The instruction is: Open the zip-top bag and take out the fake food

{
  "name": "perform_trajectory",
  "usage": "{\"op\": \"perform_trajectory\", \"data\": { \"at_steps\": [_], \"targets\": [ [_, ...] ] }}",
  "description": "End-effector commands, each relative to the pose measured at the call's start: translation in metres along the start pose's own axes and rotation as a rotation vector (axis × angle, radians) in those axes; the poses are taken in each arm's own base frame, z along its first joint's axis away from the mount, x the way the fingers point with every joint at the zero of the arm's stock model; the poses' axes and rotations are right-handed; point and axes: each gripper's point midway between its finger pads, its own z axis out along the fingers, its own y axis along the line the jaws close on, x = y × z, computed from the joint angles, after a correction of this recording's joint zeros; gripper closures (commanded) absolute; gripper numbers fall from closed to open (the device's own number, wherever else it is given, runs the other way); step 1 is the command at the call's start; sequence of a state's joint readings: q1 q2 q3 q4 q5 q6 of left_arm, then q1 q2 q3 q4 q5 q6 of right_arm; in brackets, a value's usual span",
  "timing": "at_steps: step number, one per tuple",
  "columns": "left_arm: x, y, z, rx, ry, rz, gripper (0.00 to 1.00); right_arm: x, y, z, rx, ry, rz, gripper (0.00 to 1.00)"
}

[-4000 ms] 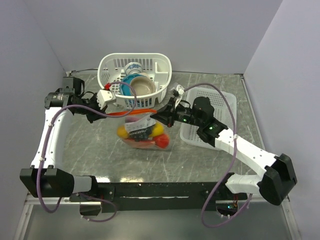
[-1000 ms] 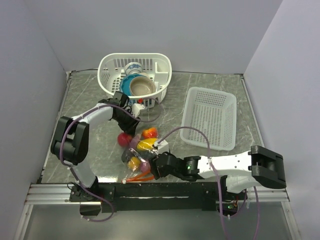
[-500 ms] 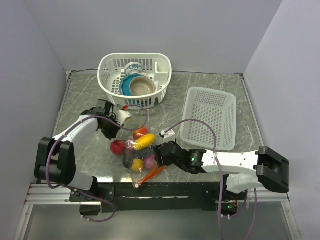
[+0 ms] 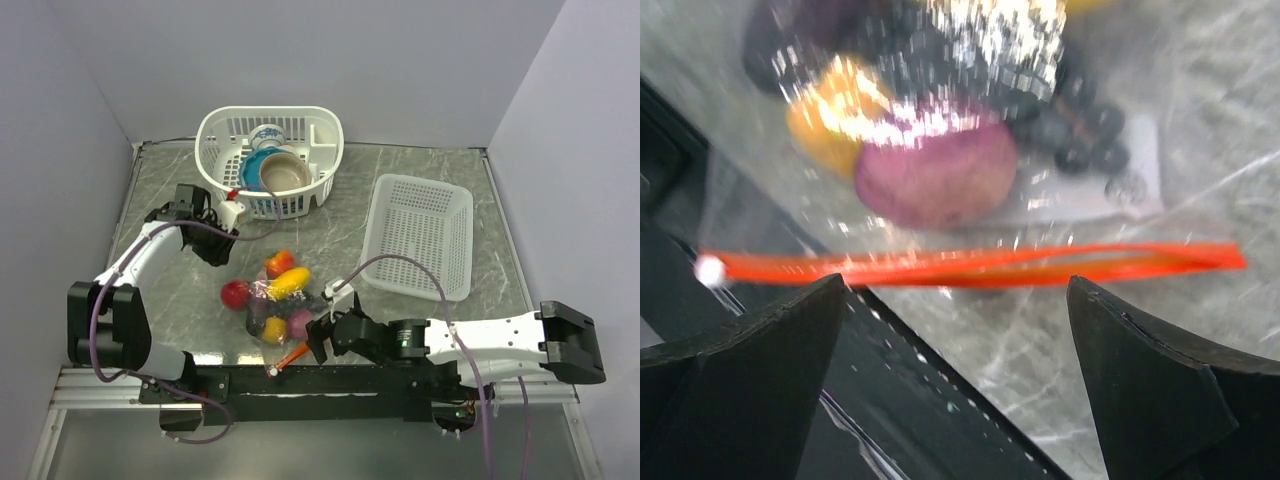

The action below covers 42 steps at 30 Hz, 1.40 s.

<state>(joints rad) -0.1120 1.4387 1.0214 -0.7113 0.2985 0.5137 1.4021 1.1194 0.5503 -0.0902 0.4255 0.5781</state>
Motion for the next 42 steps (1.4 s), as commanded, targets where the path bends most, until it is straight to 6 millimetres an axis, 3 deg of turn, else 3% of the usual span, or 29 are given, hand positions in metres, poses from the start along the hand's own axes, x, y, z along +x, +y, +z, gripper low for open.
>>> {"op": "perform_trajectory", "data": {
  "at_steps": [1, 3, 4, 11, 23, 31, 34, 37, 42],
  "targets": [
    [-0.028, -0.01, 0.003, 0.081, -0.052, -0.053, 0.61, 0.006, 0.002, 0.008, 0.007, -0.006, -0.014, 0.14],
    [-0.027, -0.014, 0.011, 0.099, -0.031, -0.057, 0.66, 0.01, 0.002, 0.01, 0.014, 0.003, -0.018, 0.29],
    [-0.027, -0.015, 0.013, 0.105, -0.025, -0.057, 0.66, 0.011, 0.0, 0.011, 0.021, 0.003, -0.016, 0.31],
    [-0.035, -0.039, 0.022, 0.134, -0.025, -0.029, 0.69, 0.016, -0.005, 0.016, 0.034, -0.011, -0.01, 0.32],
    [-0.04, -0.07, 0.029, 0.176, -0.002, -0.006, 0.65, 0.017, -0.004, 0.047, 0.109, -0.022, -0.061, 0.17],
    [-0.023, -0.082, 0.045, 0.171, 0.046, 0.01, 0.66, -0.023, -0.004, 0.04, 0.123, -0.191, -0.021, 0.06],
    [-0.019, -0.085, 0.05, 0.166, 0.061, 0.019, 0.66, -0.042, 0.004, 0.037, 0.095, -0.249, -0.032, 0.02],
    [-0.019, -0.088, 0.052, 0.171, 0.068, 0.023, 0.66, -0.047, 0.011, 0.045, 0.083, -0.245, -0.051, 0.01],
    [-0.018, -0.094, 0.053, 0.186, 0.075, 0.022, 0.67, -0.035, 0.02, 0.067, 0.072, -0.205, -0.067, 0.0]
  ]
}}
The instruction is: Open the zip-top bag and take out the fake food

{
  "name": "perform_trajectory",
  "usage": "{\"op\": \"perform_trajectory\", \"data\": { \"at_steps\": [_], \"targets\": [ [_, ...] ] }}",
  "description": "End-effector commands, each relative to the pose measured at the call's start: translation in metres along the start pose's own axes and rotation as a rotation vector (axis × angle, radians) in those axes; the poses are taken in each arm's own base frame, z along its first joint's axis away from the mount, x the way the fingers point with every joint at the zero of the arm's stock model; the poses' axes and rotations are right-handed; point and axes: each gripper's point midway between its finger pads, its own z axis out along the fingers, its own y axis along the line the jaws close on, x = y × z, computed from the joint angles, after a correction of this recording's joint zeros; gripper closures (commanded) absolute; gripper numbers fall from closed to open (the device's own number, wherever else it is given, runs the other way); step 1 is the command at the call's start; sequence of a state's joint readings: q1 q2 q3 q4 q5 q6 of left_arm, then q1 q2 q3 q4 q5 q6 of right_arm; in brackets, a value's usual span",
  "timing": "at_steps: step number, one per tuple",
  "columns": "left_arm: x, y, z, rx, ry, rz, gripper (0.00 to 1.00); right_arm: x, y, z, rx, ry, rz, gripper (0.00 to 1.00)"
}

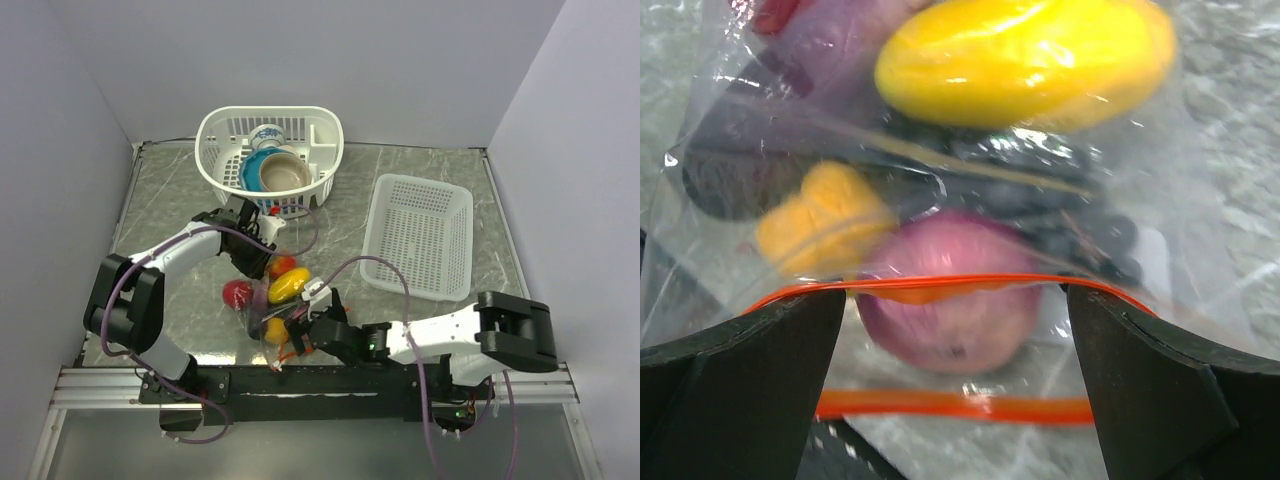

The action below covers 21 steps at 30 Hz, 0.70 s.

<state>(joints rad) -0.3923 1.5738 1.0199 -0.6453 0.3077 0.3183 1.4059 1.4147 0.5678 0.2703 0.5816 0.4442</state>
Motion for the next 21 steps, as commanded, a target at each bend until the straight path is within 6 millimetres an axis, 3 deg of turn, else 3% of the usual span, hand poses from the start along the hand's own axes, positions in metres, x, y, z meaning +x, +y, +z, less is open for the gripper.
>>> {"op": "perform_trajectory", "data": {
  "at_steps": [1, 6, 8, 10, 15, 18, 21],
  "targets": [
    [-0.001, -0.008, 0.005, 0.02, -0.004, -0.004, 0.68, -0.023, 0.019, 0.019, -0.021, -0.062, 0.036, 0.0],
    [0.0, -0.009, 0.003, 0.01, 0.001, 0.007, 0.69, -0.001, 0.016, 0.039, 0.004, 0.02, 0.026, 0.0],
    [0.002, -0.005, 0.002, -0.014, 0.001, 0.018, 0.78, 0.003, 0.014, 0.039, -0.003, 0.033, 0.049, 0.0],
    [0.008, -0.003, 0.003, -0.031, 0.008, 0.025, 0.98, 0.008, 0.011, 0.034, -0.005, 0.042, 0.067, 0.02],
    [0.02, 0.003, 0.006, -0.072, 0.027, 0.023, 0.99, 0.016, 0.008, 0.027, -0.017, 0.068, 0.077, 0.12],
    [0.024, 0.012, 0.002, -0.12, 0.03, 0.013, 0.99, 0.01, 0.007, 0.022, -0.016, 0.062, 0.078, 0.22],
    [0.03, 0.03, -0.007, -0.191, 0.029, -0.009, 0.99, -0.008, 0.007, 0.013, -0.025, 0.027, 0.083, 0.3]
  ]
}}
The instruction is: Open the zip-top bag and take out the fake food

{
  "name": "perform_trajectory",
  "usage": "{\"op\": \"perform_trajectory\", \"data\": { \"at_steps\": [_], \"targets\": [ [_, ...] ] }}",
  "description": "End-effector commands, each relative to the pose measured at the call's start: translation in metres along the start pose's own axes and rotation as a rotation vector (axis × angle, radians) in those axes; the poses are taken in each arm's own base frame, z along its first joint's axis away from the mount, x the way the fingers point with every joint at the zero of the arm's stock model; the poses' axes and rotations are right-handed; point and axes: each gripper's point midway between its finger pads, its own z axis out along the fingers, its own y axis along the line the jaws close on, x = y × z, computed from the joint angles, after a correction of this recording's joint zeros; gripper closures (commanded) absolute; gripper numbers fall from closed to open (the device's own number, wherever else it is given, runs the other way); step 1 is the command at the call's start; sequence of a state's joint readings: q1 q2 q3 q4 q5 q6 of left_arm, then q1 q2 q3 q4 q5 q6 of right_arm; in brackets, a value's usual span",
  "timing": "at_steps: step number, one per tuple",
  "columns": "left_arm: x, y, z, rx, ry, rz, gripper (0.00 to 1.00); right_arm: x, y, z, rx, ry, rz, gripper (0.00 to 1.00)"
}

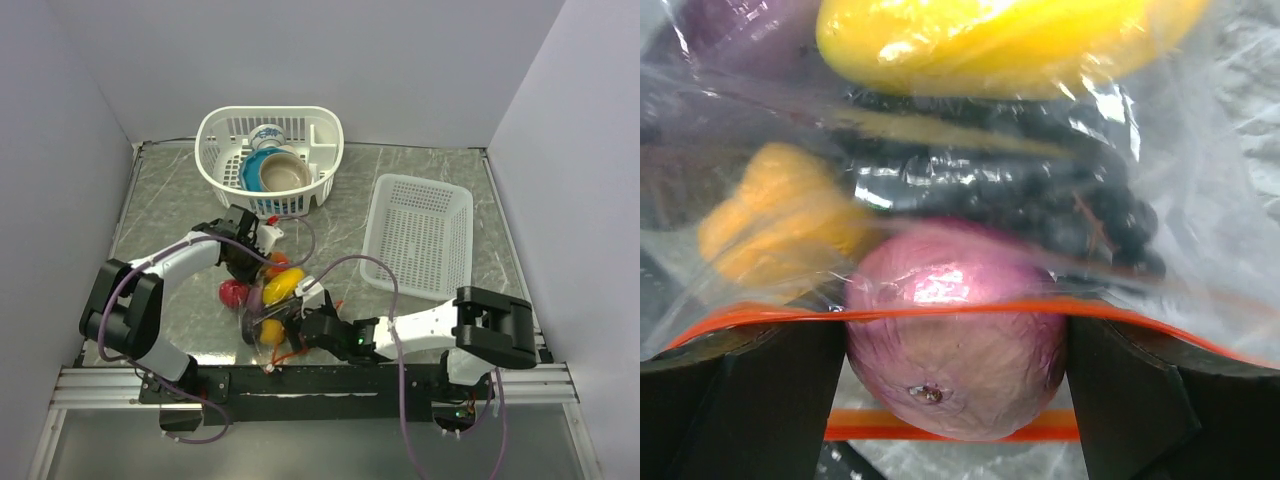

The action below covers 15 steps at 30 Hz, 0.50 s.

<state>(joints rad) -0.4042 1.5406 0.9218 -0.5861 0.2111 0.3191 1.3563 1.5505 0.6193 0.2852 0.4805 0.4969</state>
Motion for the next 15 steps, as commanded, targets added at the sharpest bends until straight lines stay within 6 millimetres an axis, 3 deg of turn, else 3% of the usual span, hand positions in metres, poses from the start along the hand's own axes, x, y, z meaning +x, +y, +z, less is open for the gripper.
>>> {"op": "perform_trajectory", "data": {
  "at_steps": [1, 6, 9, 13, 14, 15],
  "targets": [
    [0.009, 0.033, -0.015, -0.128, -0.009, -0.046, 0.99, -0.039, 0.001, -0.022, -0.018, -0.09, 0.041, 0.33],
    [0.027, 0.063, -0.025, -0.22, -0.006, -0.126, 0.99, -0.085, -0.003, -0.053, -0.03, -0.185, 0.042, 0.55],
    [0.036, 0.069, -0.027, -0.259, 0.002, -0.145, 0.99, -0.106, -0.025, -0.07, 0.017, -0.225, 0.052, 0.59],
    [0.032, 0.06, -0.034, -0.229, -0.021, -0.169, 0.99, -0.132, -0.088, -0.097, 0.188, -0.305, 0.142, 0.67],
    [0.029, 0.059, -0.039, -0.225, -0.031, -0.173, 0.99, -0.142, -0.12, -0.102, 0.282, -0.341, 0.203, 0.7],
    [0.027, 0.057, -0.042, -0.218, -0.039, -0.175, 0.99, -0.144, -0.136, -0.107, 0.327, -0.36, 0.245, 0.73]
  ]
}}
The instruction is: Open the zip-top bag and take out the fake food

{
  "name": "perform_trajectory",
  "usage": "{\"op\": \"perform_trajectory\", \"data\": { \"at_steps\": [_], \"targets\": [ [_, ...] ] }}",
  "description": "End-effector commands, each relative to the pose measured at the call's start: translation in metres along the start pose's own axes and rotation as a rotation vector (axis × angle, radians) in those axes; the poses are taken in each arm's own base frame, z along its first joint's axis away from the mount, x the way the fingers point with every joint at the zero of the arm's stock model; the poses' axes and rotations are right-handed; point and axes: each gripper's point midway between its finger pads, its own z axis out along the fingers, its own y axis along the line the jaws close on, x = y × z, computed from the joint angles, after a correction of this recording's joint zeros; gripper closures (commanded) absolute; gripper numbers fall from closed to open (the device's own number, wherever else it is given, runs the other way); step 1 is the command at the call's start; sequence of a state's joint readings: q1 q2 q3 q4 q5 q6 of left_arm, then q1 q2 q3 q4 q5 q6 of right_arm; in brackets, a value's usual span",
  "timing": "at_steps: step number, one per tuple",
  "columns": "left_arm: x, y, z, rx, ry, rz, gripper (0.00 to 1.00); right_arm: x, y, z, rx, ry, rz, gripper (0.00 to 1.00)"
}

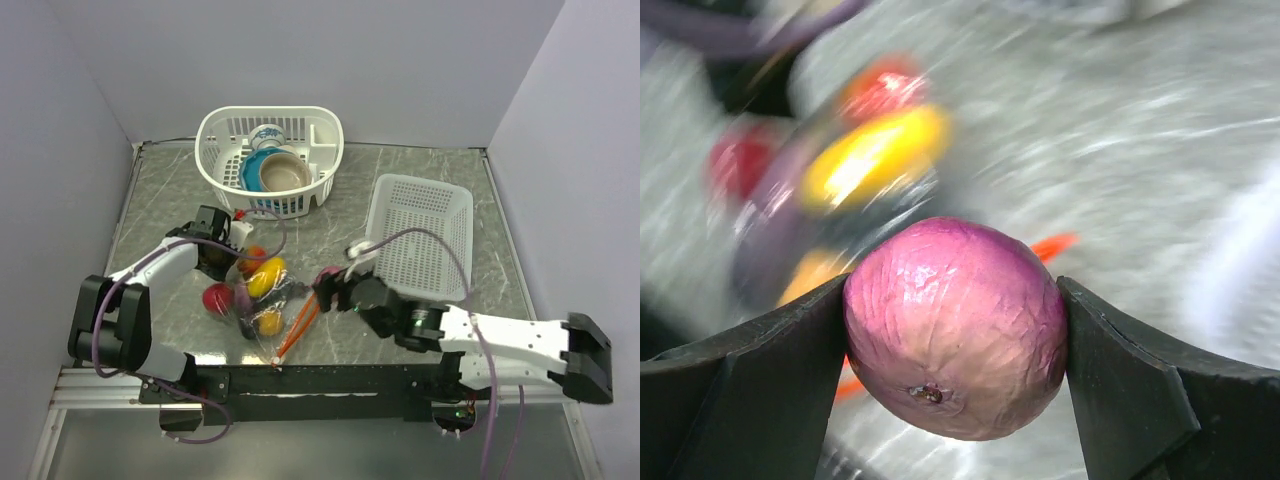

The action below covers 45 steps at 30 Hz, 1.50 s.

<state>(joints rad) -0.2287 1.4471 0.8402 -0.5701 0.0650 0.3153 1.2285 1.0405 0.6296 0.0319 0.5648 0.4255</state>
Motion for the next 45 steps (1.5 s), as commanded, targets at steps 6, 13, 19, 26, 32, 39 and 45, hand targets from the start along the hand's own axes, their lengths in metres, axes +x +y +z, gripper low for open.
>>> {"op": "perform_trajectory", "data": {
  "at_steps": [6, 13, 19, 26, 32, 39, 45],
  "targets": [
    [-0.045, -0.019, -0.061, 0.104, -0.141, -0.059, 0.99, -0.073, -0.165, -0.025, 0.495, -0.222, 0.325, 0.83],
    [-0.084, -0.038, -0.123, 0.222, -0.257, -0.074, 0.99, -0.035, -0.215, -0.006, 0.682, 0.004, 0.347, 0.0],
    [-0.045, -0.013, -0.089, 0.073, -0.189, -0.056, 0.58, -0.047, -0.213, -0.016, 0.664, -0.051, 0.364, 0.0],
    [-0.017, 0.036, -0.052, 0.038, -0.141, -0.128, 0.16, -0.075, -0.175, -0.027, 0.499, -0.097, 0.292, 0.03],
    [-0.01, 0.018, -0.019, 0.203, -0.083, -0.169, 0.23, -0.064, -0.088, -0.019, 0.278, -0.011, 0.178, 0.24],
    [-0.018, -0.018, -0.012, 0.389, -0.057, -0.172, 0.4, 0.036, -0.022, 0.008, 0.12, 0.204, 0.047, 0.19],
    [-0.024, -0.025, -0.014, 0.424, -0.036, -0.172, 0.96, 0.075, -0.002, 0.017, 0.109, 0.256, -0.041, 0.17]
  ]
}}
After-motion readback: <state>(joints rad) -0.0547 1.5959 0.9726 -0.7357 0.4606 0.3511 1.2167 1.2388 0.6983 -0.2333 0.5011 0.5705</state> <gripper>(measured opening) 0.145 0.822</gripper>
